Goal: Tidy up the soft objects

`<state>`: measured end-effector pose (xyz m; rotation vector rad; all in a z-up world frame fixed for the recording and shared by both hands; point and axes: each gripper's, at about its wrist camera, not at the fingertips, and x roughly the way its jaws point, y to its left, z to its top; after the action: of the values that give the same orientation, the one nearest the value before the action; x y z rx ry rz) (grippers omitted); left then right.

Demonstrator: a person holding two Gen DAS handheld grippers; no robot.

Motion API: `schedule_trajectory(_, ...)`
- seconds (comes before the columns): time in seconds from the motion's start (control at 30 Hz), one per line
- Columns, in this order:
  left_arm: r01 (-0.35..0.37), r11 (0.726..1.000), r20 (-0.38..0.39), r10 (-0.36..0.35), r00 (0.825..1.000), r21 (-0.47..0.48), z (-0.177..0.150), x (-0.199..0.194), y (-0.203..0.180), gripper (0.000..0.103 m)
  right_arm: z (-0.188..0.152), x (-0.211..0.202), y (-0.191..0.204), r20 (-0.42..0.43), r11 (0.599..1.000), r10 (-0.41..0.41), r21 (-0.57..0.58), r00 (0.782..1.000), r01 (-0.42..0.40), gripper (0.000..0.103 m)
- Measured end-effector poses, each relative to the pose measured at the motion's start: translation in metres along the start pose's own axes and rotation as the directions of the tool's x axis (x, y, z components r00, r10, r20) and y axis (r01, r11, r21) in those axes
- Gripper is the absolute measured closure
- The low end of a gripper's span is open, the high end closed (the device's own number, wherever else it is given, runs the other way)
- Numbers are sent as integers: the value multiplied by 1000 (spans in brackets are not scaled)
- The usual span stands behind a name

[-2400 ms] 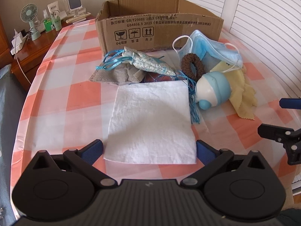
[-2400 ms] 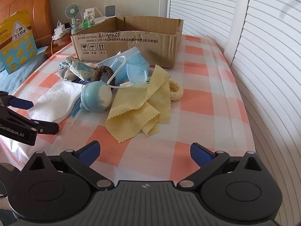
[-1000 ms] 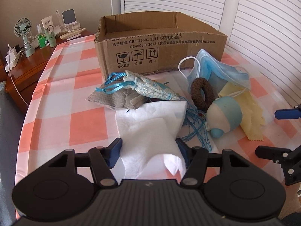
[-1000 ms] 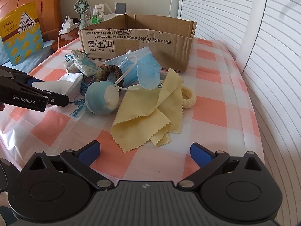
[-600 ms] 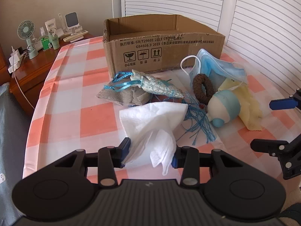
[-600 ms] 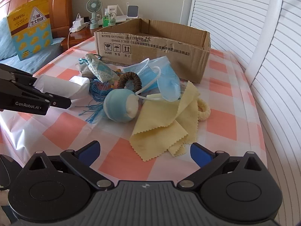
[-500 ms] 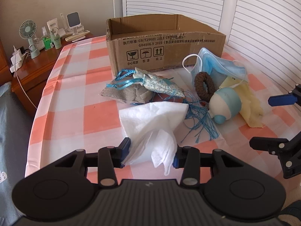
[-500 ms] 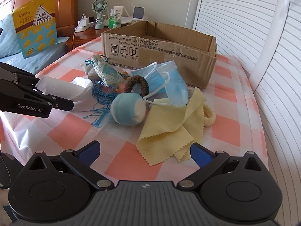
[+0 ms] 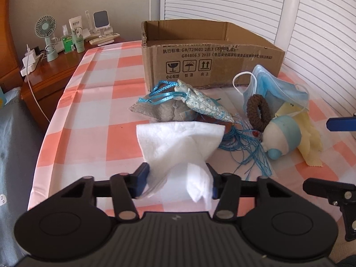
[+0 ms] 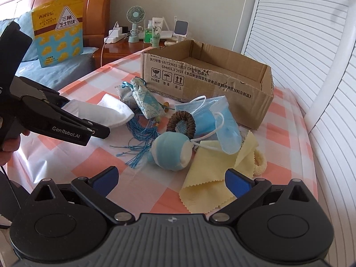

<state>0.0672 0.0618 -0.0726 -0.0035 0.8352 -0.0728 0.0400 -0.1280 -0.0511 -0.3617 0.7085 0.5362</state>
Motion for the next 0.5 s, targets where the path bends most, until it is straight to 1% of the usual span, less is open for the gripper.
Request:
schedule_trajectory(0.1,1,1000,1,-1,1000,-4,-1,-2,3,64,4,0,1,21,1000,17,-13,1000,-16,3)
schedule_trajectory(0.17,1,1000,4,-1,1000,-4,-2,-4,4,65,7,2,3,24,999,19,-31,1000,-18,11)
schedule_trajectory(0.33,5,1000,18,-6,1000,7,0,-10,4,65,14,16,8,16,998,8,-59,1000,-7,22)
schedule_trajectory(0.5,7,999,22,-8,1000,32,1,-11,3,65,19,30,8,4,999,3,-48,1000,-3,27)
